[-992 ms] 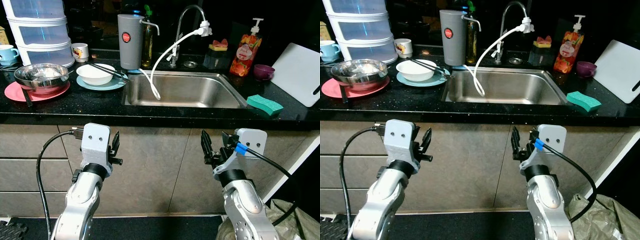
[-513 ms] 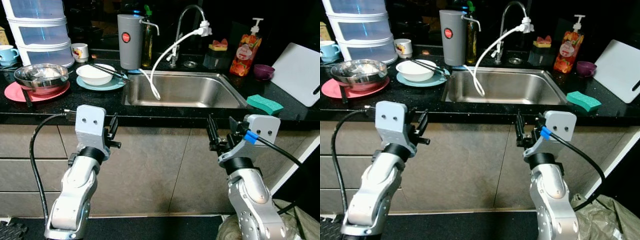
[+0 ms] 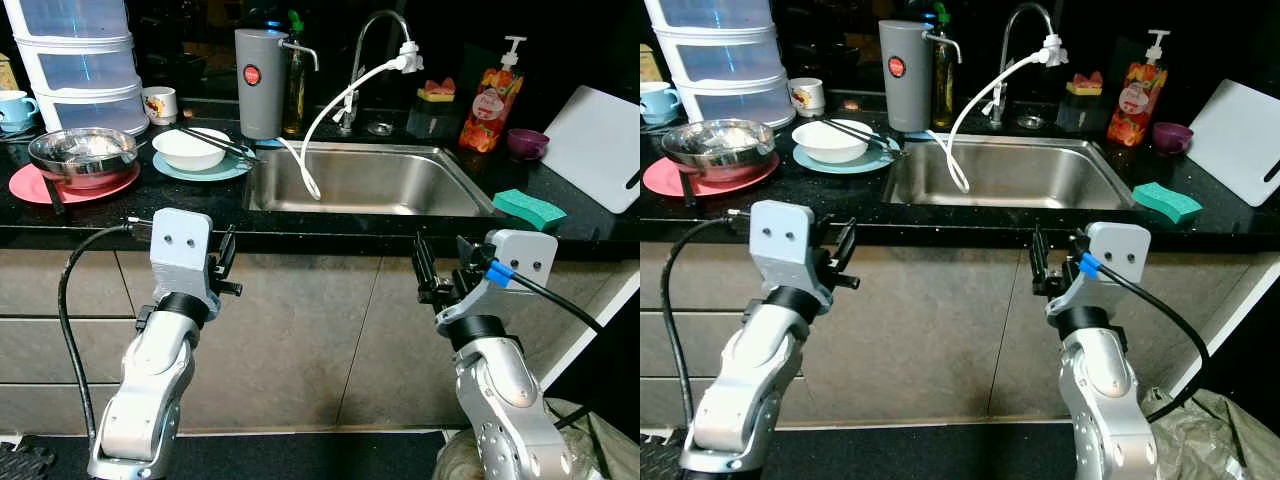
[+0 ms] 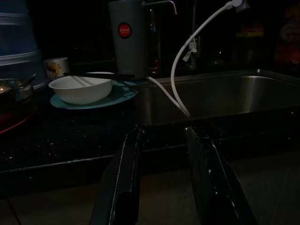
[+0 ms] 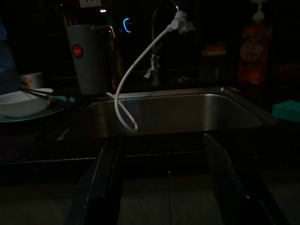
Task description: Kitchen organization
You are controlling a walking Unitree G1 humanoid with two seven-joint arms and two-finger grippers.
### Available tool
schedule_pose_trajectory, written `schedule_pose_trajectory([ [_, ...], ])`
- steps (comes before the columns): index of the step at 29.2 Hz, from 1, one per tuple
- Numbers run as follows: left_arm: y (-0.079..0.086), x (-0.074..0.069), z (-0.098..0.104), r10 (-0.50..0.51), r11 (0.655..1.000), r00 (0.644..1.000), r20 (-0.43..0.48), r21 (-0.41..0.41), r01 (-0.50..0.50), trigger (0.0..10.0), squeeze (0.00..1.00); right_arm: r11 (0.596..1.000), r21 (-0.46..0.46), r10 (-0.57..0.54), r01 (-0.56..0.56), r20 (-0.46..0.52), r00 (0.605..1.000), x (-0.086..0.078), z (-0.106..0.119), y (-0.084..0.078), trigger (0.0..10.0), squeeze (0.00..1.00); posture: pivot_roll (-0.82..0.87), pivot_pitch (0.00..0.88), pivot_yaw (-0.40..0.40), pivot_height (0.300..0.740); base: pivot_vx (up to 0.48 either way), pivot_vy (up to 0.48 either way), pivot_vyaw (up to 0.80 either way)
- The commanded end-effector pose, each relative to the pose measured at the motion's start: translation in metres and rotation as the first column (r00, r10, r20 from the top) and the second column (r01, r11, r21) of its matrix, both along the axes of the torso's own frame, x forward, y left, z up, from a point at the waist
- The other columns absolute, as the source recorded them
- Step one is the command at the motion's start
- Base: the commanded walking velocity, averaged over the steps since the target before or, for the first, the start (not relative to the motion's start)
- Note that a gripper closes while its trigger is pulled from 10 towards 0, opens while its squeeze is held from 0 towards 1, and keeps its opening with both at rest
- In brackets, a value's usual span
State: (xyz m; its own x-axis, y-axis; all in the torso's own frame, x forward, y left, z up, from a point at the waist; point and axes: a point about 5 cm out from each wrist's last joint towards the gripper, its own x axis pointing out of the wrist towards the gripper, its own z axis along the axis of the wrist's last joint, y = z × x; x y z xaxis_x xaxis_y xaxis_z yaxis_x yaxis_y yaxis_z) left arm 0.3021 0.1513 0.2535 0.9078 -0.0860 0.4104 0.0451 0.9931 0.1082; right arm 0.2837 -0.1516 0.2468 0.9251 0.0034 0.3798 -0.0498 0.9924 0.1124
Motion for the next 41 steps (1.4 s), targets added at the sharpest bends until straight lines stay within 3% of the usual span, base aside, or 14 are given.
schedule_pose_trajectory([
  [1,0.0001,-0.0022,-0.0006,0.001,1.0,1.0,0.004,0.023,-0.001,10.0,0.0,1.0,0.005,-0.001,0.001,-0.001,1.0,-0.0027,0.0002,-0.0007,10.0,0.0,0.01,0.114,-0.047,0.74,0.334,0.0,0.0],
  [30,-0.0017,-0.0015,-0.0033,0.0,1.0,1.0,-0.001,0.031,0.0,10.0,0.0,1.0,0.005,0.001,-0.001,-0.012,1.0,-0.0022,-0.0023,-0.0005,10.0,0.0,0.01,0.112,-0.046,0.74,0.456,0.0,0.0],
  [41,-0.0079,-0.0047,-0.0039,-0.029,0.997,1.0,0.009,0.065,0.028,10.0,0.0,1.0,0.005,0.001,-0.001,-0.015,1.0,-0.0021,-0.0032,-0.0004,10.0,0.0,0.01,0.112,-0.046,0.74,0.199,0.0,0.0],
])
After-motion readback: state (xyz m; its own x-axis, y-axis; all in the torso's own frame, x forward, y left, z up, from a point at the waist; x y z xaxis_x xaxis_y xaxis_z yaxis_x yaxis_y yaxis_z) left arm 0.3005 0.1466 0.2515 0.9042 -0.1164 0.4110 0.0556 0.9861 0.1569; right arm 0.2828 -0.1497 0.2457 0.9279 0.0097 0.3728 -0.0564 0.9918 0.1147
